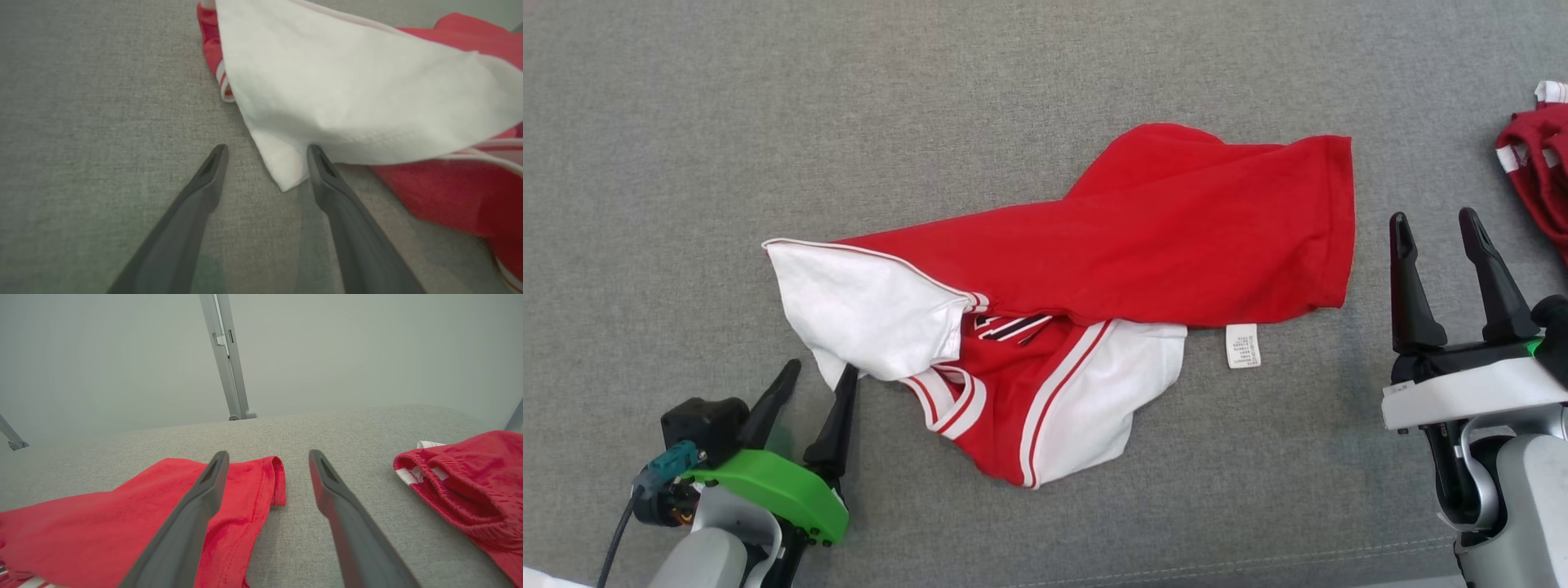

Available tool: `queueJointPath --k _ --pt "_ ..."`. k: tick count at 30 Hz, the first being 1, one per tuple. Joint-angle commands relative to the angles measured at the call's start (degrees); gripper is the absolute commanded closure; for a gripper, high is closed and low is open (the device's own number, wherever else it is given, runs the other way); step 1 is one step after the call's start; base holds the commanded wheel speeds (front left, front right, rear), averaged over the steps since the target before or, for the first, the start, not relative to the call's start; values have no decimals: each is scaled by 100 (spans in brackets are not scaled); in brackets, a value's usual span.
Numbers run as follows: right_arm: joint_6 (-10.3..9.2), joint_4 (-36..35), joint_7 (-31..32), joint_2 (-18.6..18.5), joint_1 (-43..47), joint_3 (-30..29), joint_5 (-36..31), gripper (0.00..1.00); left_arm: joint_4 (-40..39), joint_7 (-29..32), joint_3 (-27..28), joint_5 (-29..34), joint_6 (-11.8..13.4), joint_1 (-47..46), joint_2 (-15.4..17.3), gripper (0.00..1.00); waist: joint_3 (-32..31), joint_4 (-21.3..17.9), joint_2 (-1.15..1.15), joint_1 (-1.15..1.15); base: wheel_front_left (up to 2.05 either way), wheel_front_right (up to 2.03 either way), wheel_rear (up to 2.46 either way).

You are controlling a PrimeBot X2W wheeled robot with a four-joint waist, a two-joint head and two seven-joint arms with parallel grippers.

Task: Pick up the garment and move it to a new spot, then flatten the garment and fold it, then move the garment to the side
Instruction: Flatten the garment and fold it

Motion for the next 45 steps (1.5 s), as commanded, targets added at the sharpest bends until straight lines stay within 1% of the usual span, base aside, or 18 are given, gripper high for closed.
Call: queueJointPath --k 1,3,4,5,6,7,12,15,21,28,32,37,41,45 --pt "-2 9 -41 -8 -56 -6 18 0 178 -17 -27 -32 -47 -147 -40 0 48 -45 0 0 0 0 0" --pt "-2 17 -48 1 -63 2 24 0 395 -41 -42 -64 -72 -269 -84 0 74 -75 0 0 0 0 0" --pt "-2 26 -55 4 -63 3 26 0 500 -22 -62 -74 -89 -321 -105 6 79 -89 0 0 0 0 0" --pt "-2 32 -58 8 -64 7 29 0 593 -43 -64 -76 -104 -374 -117 34 89 -107 0 0 0 0 0" --pt "-2 39 -63 8 -65 7 32 0 698 -38 -83 -84 -117 -417 -131 71 96 -120 0 0 0 0 0" --pt "-2 47 -69 12 -60 2 32 0 791 -12 -107 -89 -130 -442 -141 100 98 -132 0 0 0 0 0" --pt "-2 64 -96 16 -33 -25 32 0 936 -236 -81 10 -52 -529 -139 100 99 -150 0 0 0 0 0" --pt "-2 77 -97 -5 -4 -69 41 0 778 -447 10 105 78 -541 -62 100 76 -129 0 0 0 0 0" --pt "-2 78 -62 -42 62 -183 20 0 -101 -555 110 317 425 -349 121 100 -26 -36 0 0 0 0 0" --pt "-2 182 31 -79 211 -194 9 0 -1351 -205 144 496 897 2 361 100 -104 17 0 0 0 0 0" --pt "-2 350 88 -100 369 -46 65 0 -1875 8 163 545 1085 163 465 100 -86 37 0 0 0 0 0" --pt "-2 657 86 -91 373 307 185 0 -2246 151 182 560 1212 240 540 100 8 45 0 0 0 0 0" --pt "-2 1045 59 -125 110 625 256 0 -2399 218 151 588 1248 172 556 100 104 73 0 0 0 0 0" --pt "-2 1502 31 -207 -176 939 321 0 -2411 220 128 595 1220 92 562 100 163 126 0 0 0 0 0"
